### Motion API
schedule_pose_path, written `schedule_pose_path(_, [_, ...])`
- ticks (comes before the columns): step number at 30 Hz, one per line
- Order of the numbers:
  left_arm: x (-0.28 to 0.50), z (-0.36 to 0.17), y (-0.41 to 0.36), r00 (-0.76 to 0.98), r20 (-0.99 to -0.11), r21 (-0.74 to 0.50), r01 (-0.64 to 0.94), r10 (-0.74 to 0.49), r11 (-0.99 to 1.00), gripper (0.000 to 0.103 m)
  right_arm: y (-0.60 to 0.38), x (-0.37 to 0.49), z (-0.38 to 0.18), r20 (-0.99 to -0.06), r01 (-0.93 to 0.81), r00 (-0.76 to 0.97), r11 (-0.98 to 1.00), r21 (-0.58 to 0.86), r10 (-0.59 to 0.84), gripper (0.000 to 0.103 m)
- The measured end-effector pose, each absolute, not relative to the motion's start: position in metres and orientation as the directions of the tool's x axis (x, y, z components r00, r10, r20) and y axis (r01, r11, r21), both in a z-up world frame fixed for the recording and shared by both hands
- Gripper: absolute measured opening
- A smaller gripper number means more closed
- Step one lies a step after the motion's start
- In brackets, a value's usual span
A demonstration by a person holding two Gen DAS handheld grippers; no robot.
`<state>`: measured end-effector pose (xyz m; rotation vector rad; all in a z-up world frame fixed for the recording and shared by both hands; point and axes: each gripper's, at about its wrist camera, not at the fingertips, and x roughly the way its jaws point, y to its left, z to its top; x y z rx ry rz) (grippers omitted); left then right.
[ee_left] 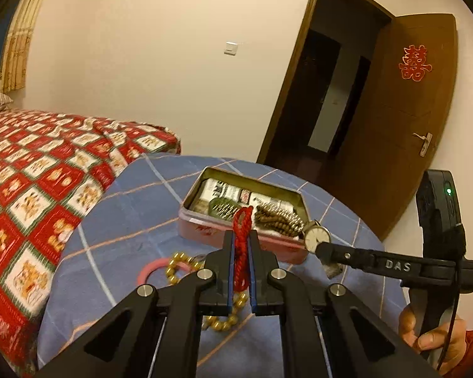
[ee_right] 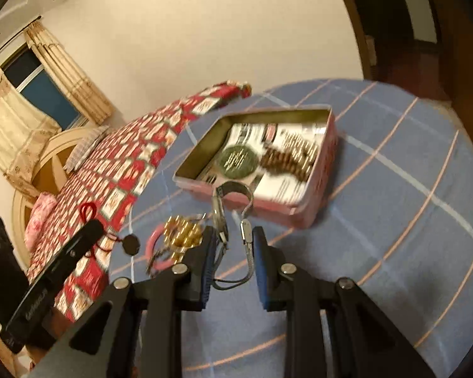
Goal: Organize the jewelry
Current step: 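Carry the red cord and watch into the pink tin and open both grippers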
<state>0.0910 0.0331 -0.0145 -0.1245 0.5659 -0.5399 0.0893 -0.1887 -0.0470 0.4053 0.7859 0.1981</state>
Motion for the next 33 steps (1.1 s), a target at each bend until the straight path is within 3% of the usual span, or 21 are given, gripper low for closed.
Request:
schedule_pose_path(14, [0.144, 0.020, -0.015, 0.709, -0.386, -0.258, 0.532, -0.591, 0.807, 0.006, -0.213, 0.140, -0.014, -0.584, 0.011, 0.771, 0.911, 0.412, 0.255, 0.026])
schedule_pose_path(20, [0.181, 0.010, -0.037, 0.688, -0.411, -0.287, 0.525, -0.598, 0.801, 0.006, -0.222, 0.170, -0.027, -0.609, 0.048, 0.762, 0.917, 0.395, 0.222, 0.026])
schedule_pose_path(33, [0.235, -0.042, -0.068, 0.638, -0.556, -0.280, 0.460, -0.533, 0.842, 0.006, -0.235, 0.206, -0.068, -0.683, 0.099, 0.700, 0.920, 0.380, 0.207, 0.026])
